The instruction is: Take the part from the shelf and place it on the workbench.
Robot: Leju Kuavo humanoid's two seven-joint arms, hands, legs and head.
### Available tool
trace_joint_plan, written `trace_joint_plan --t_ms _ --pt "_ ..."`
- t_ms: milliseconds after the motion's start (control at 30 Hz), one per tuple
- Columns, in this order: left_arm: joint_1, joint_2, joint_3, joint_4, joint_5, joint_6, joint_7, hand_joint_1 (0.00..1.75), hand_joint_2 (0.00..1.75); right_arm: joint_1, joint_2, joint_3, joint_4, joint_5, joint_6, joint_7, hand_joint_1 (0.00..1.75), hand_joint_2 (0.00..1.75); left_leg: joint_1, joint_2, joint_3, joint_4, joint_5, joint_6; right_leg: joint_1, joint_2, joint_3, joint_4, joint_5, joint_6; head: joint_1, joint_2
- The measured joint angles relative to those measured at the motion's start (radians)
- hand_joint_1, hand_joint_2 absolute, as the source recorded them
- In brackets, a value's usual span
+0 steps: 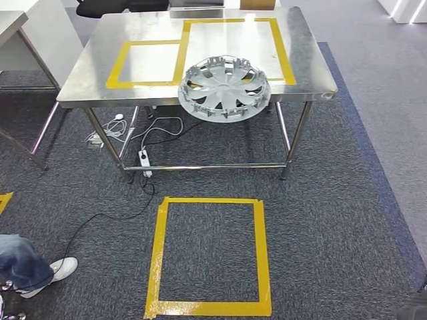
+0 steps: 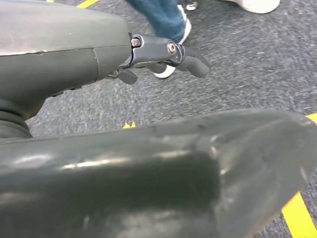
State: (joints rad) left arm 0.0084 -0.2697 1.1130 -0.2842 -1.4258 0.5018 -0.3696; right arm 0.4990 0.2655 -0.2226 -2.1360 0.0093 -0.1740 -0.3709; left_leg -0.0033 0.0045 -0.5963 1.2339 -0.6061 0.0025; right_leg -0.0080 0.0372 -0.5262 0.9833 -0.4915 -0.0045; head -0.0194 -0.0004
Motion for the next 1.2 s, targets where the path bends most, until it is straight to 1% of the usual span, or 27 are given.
trace_joint_plan --t_ms 33,100,167,200,233,300,367,400,433,467,500,533,567,600,633,667,733,800,833,900,933,967,1000,1033,1100,1167,1200 --pt "0.000 0.000 0.002 0.000 -0.002 0.000 0.000 0.00 0.00 0.000 0.000 0.000 0.001 -0.002 0.002 0.004 0.00 0.00 0.000 -0.013 0.029 -0.069 0.044 0.007 0.001 0.012 0.001 0.001 0.000 0.001 0.000 0.000" --pt "0.001 0.002 0.004 0.000 -0.007 0.002 0.001 0.00 0.00 -0.001 0.000 -0.001 0.004 -0.007 0.009 0.012 0.00 0.00 0.000 -0.060 0.079 -0.193 0.101 0.022 0.001 0.033 -0.004 0.003 0.003 0.006 0.003 0.000" --pt "0.000 0.002 0.005 0.000 -0.011 0.003 0.001 0.00 0.00 -0.001 0.000 -0.002 0.010 -0.010 0.019 0.020 0.00 0.00 -0.002 -0.082 0.091 -0.235 0.107 0.031 -0.004 0.052 -0.017 0.005 0.009 0.018 0.001 0.000" --pt "-0.001 0.002 0.005 0.000 -0.013 0.004 0.001 0.00 0.00 0.000 0.000 -0.004 0.013 -0.010 0.024 0.023 0.00 0.00 -0.002 -0.074 0.089 -0.242 0.110 0.032 -0.005 0.063 -0.023 0.004 0.014 0.026 -0.001 0.000" --pt "-0.002 0.002 0.005 0.000 -0.014 0.005 0.002 0.00 0.00 0.002 0.000 -0.007 0.015 -0.010 0.029 0.025 0.00 0.00 0.000 -0.063 0.090 -0.249 0.113 0.033 -0.006 0.062 -0.030 0.005 0.015 0.032 -0.003 0.000" --pt "-0.003 0.001 0.006 0.000 -0.016 0.007 0.002 0.00 0.00 0.004 0.000 -0.015 0.020 -0.009 0.037 0.027 0.00 0.00 0.006 -0.039 0.091 -0.264 0.122 0.038 -0.003 0.026 -0.056 0.043 -0.011 0.041 0.001 0.000" --pt "-0.001 0.000 0.006 0.000 -0.019 0.008 0.002 0.00 0.00 0.001 0.000 -0.021 0.026 -0.009 0.044 0.030 0.00 0.00 0.006 -0.012 0.088 -0.268 0.126 0.041 -0.003 -0.018 -0.112 0.159 -0.075 0.049 0.006 0.000" --pt "0.000 0.000 0.007 0.000 -0.020 0.009 0.002 0.00 0.00 0.001 0.000 -0.023 0.030 -0.009 0.047 0.033 0.00 0.00 0.006 0.002 0.086 -0.267 0.126 0.042 -0.005 -0.026 -0.143 0.226 -0.103 0.053 0.007 0.000" --pt "0.001 0.001 0.008 0.000 -0.022 0.009 0.002 0.00 0.00 0.002 0.000 -0.026 0.034 -0.009 0.051 0.035 0.00 0.00 0.006 0.015 0.084 -0.267 0.126 0.042 -0.006 -0.029 -0.163 0.272 -0.118 0.058 0.006 0.000" --pt "0.001 0.001 0.008 0.000 -0.024 0.009 0.002 0.00 0.00 0.002 0.000 -0.028 0.038 -0.009 0.053 0.037 0.00 0.00 0.005 0.028 0.082 -0.266 0.126 0.041 -0.008 -0.032 -0.165 0.283 -0.113 0.061 0.006 0.000" --pt "0.000 0.001 0.009 0.000 -0.025 0.009 0.002 0.00 0.00 0.003 0.000 -0.031 0.041 -0.009 0.055 0.038 0.00 0.00 0.006 0.040 0.082 -0.265 0.126 0.040 -0.009 -0.037 -0.144 0.252 -0.090 0.063 0.007 0.000" --pt "-0.001 0.001 0.009 0.000 -0.026 0.009 0.002 0.00 0.00 0.003 0.000 -0.034 0.044 -0.009 0.056 0.039 0.00 0.00 0.006 0.052 0.082 -0.264 0.125 0.038 -0.011 -0.048 -0.105 0.187 -0.058 0.064 0.007 0.000" --pt "-0.002 0.000 0.010 0.000 -0.027 0.009 0.002 0.00 0.00 0.002 0.000 -0.037 0.046 -0.008 0.059 0.039 0.00 0.00 0.005 0.061 0.083 -0.260 0.122 0.035 -0.011 -0.071 -0.062 0.110 -0.034 0.064 0.007 0.000" --pt "-0.003 0.000 0.010 0.000 -0.028 0.009 0.002 0.00 0.00 0.001 0.000 -0.040 0.047 -0.007 0.062 0.039 0.00 0.00 0.002 0.069 0.083 -0.255 0.119 0.029 -0.010 -0.089 -0.025 0.048 -0.017 0.059 0.007 0.000" --pt "-0.004 0.000 0.010 0.000 -0.030 0.010 0.002 0.00 0.00 0.000 0.001 -0.042 0.048 -0.006 0.065 0.040 0.00 0.00 0.000 0.077 0.083 -0.251 0.117 0.024 -0.008 -0.101 -0.004 0.012 -0.011 0.052 0.004 0.000" --pt "-0.005 0.001 0.011 0.000 -0.031 0.010 0.002 0.00 0.00 -0.001 0.001 -0.043 0.050 -0.005 0.068 0.040 0.00 0.00 -0.003 0.084 0.083 -0.248 0.115 0.018 -0.006 -0.106 0.000 -0.002 -0.013 0.045 0.002 0.000" --pt "-0.007 0.001 0.011 0.000 -0.034 0.010 0.001 0.00 0.00 -0.001 0.003 -0.048 0.052 -0.002 0.074 0.041 0.00 0.00 -0.003 0.097 0.086 -0.247 0.113 0.009 -0.005 -0.086 -0.007 -0.001 -0.009 0.031 -0.001 0.000" --pt "-0.008 0.001 0.011 0.000 -0.036 0.010 0.001 0.00 0.00 -0.001 0.004 -0.053 0.053 0.000 0.080 0.041 0.00 0.00 0.001 0.074 0.078 -0.218 0.084 -0.003 -0.008 -0.068 -0.007 -0.003 -0.003 0.019 -0.003 0.000" --pt "-0.007 0.001 0.012 0.000 -0.036 0.011 0.001 0.00 0.00 -0.003 0.005 -0.054 0.054 0.001 0.083 0.041 0.00 0.00 0.004 0.052 0.063 -0.175 0.053 -0.009 -0.010 -0.059 -0.005 -0.005 0.001 0.013 -0.004 0.000" --pt "-0.006 0.001 0.018 0.000 -0.037 0.011 0.001 0.00 0.00 -0.006 0.007 -0.056 0.056 0.002 0.088 0.041 0.00 0.00 0.007 0.014 0.010 -0.042 -0.020 -0.013 -0.010 -0.039 -0.009 -0.003 0.005 0.007 -0.005 0.000" --pt "-0.006 0.002 0.021 0.000 -0.038 0.011 0.001 0.00 0.00 -0.006 0.008 -0.056 0.058 0.003 0.090 0.041 0.00 0.00 0.007 0.009 -0.014 0.016 -0.041 -0.013 -0.010 -0.028 -0.010 -0.003 0.006 0.006 -0.005 0.000" --pt "-0.005 0.002 0.023 0.000 -0.038 0.011 0.001 0.00 0.00 -0.006 0.009 -0.057 0.059 0.004 0.090 0.041 0.00 0.00 0.007 0.006 -0.025 0.044 -0.043 -0.012 -0.009 -0.015 -0.011 -0.002 0.007 0.006 -0.005 0.000" --pt "-0.004 0.002 0.025 0.000 -0.039 0.011 0.001 0.00 0.00 -0.006 0.010 -0.059 0.059 0.005 0.091 0.041 0.00 0.00 0.007 0.003 -0.020 0.030 -0.022 -0.009 -0.009 -0.002 -0.011 -0.001 0.007 0.006 -0.005 0.000" --pt "-0.003 0.002 0.026 0.000 -0.040 0.011 0.001 0.00 0.00 -0.006 0.010 -0.059 0.059 0.005 0.092 0.041 0.00 0.00 0.007 -0.003 0.002 -0.020 0.015 -0.005 -0.008 0.011 -0.010 0.000 0.007 0.006 -0.005 0.000" --pt "-0.003 0.003 0.027 0.000 -0.042 0.011 0.001 0.00 0.00 -0.006 0.011 -0.061 0.059 0.006 0.093 0.041 0.00 0.00 0.008 -0.046 0.059 -0.160 0.086 0.006 -0.008 0.034 -0.012 0.004 0.008 0.010 -0.004 0.000" --pt "-0.003 0.003 0.028 0.000 -0.044 0.011 0.001 0.00 0.00 -0.007 0.012 -0.062 0.060 0.007 0.093 0.041 0.00 0.00 0.008 -0.083 0.084 -0.232 0.107 0.011 -0.010 0.055 -0.022 0.007 0.012 0.021 -0.004 0.000" --pt "-0.003 0.003 0.029 0.000 -0.045 0.011 0.001 0.00 0.00 -0.007 0.013 -0.062 0.060 0.008 0.094 0.041 0.00 0.00 0.007 -0.084 0.085 -0.237 0.105 0.012 -0.012 0.066 -0.028 0.007 0.016 0.028 -0.004 0.000"
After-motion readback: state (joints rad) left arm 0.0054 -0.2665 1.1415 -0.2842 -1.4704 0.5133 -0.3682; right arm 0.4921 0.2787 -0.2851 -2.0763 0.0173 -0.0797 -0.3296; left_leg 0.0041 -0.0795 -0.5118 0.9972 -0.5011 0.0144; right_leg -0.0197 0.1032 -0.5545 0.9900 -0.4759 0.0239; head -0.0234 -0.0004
